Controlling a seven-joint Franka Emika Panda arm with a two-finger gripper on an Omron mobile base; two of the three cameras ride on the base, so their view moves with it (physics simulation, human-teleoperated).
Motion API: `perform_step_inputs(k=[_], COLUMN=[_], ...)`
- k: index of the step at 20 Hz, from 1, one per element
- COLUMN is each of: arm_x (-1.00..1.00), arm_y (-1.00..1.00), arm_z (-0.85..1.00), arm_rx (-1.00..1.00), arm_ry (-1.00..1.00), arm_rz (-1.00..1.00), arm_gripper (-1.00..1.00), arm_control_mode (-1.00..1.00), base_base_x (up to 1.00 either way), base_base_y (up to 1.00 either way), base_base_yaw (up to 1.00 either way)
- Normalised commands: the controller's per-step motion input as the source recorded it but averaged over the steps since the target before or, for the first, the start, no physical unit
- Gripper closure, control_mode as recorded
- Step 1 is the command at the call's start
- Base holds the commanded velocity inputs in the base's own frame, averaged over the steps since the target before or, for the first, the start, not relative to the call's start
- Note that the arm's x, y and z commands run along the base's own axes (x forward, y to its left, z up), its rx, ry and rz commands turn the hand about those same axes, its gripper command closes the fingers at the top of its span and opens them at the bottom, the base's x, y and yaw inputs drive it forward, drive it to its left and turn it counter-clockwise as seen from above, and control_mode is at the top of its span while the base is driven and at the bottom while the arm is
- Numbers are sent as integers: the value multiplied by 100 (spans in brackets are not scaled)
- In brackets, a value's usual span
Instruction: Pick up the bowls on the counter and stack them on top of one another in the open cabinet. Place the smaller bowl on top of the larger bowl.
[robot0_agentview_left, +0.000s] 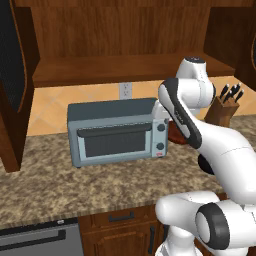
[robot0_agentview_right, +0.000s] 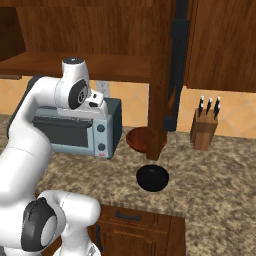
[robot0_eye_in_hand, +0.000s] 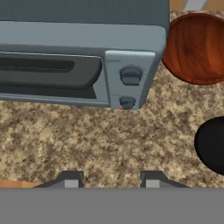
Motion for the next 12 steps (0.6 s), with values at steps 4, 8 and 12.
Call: perform_step_inputs(k=[4,8,12], arm_x=[-3,-9,0], arm_y=[0,0,-17], arm_z=[-11,-45,-84], arm_rx=[0,-3,-4], arm_ry=[7,3,2], arm_rz=[0,0,0], arm_gripper=[-100,-100,-100], arm_control_mode=[-100,-100,-100], base_base_x=[0,0,0], base_base_y=[0,0,0], base_base_yaw=[0,0,0])
